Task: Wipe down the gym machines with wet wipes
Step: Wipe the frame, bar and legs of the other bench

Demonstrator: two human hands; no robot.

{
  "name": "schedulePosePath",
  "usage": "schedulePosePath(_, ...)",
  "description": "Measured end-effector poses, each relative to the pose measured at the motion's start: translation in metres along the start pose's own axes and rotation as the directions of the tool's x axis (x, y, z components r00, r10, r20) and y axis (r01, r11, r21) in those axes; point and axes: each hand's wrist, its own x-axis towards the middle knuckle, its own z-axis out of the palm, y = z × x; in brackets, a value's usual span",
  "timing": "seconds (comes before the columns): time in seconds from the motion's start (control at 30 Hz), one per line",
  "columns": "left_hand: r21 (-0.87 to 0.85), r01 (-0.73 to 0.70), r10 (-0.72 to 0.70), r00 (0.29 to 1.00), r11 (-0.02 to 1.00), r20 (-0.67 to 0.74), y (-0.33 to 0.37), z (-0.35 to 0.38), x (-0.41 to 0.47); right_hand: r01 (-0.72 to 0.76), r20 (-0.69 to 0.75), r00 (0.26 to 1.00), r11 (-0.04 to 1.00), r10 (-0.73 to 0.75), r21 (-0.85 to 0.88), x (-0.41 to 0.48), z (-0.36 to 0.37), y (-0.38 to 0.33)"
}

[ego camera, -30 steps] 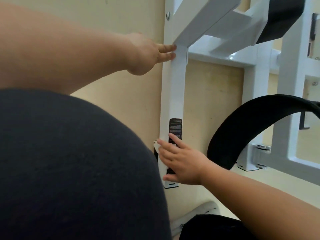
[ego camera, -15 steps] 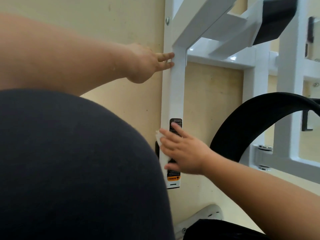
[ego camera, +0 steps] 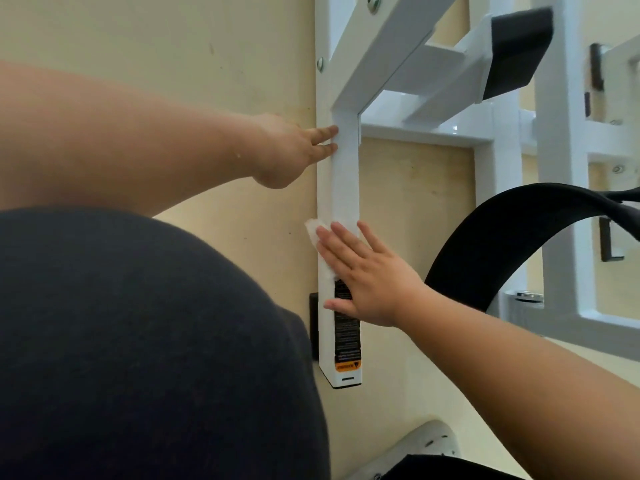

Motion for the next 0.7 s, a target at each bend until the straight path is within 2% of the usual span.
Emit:
schedulePosePath(0.1,-0.003,-0.012,0.012,1.0,1.0,-0.006,0.004,-0.002,-0.004,-0.197,0.006,0.98,0.972,0.198,0.125,0.027,-0.02,0.008)
schedulePosePath(0.17,-0.014,-0.003,0.003,1.0,1.0,-0.009,0.006,-0.004,-0.007,-0.26,0.021,0.965,0.938,0.263,0.228,0.035,-0.02,0.009)
schedulePosePath(0.27,-0.069,0.03,-0.031,0.999,0.997,-0.018,0.001,-0.006,-0.011,-0.198,0.006,0.978,0.916,0.21,0.35,0.017,-0.009,-0.006)
schedulePosePath(0.37,-0.086,0.037,-0.042,0.997,0.996,-0.063,-0.01,-0.019,-0.015,-0.103,-0.126,0.981,0.944,0.149,0.312,-0.016,-0.001,-0.017)
schedulePosePath(0.5,-0.037,0.07,-0.073,0.993,0.997,-0.094,-0.017,-0.061,-0.027,-0.201,-0.134,0.946,0.861,0.294,0.467,-0.023,-0.022,0.012)
schedulePosePath(0.53,-0.026,0.078,-0.08,0.992,0.997,-0.101,-0.016,-0.074,-0.031,-0.232,-0.211,0.897,0.82,0.389,0.523,-0.022,-0.035,0.021)
schedulePosePath(0.6,-0.039,0.102,-0.106,0.986,0.994,-0.126,-0.013,-0.098,-0.041,-0.238,-0.383,0.721,0.725,0.578,0.646,-0.023,-0.062,0.042)
schedulePosePath(0.7,-0.203,0.131,-0.176,0.959,0.97,-0.221,-0.01,-0.128,-0.059,-0.118,-0.535,0.493,0.661,0.687,0.741,-0.027,-0.107,0.065)
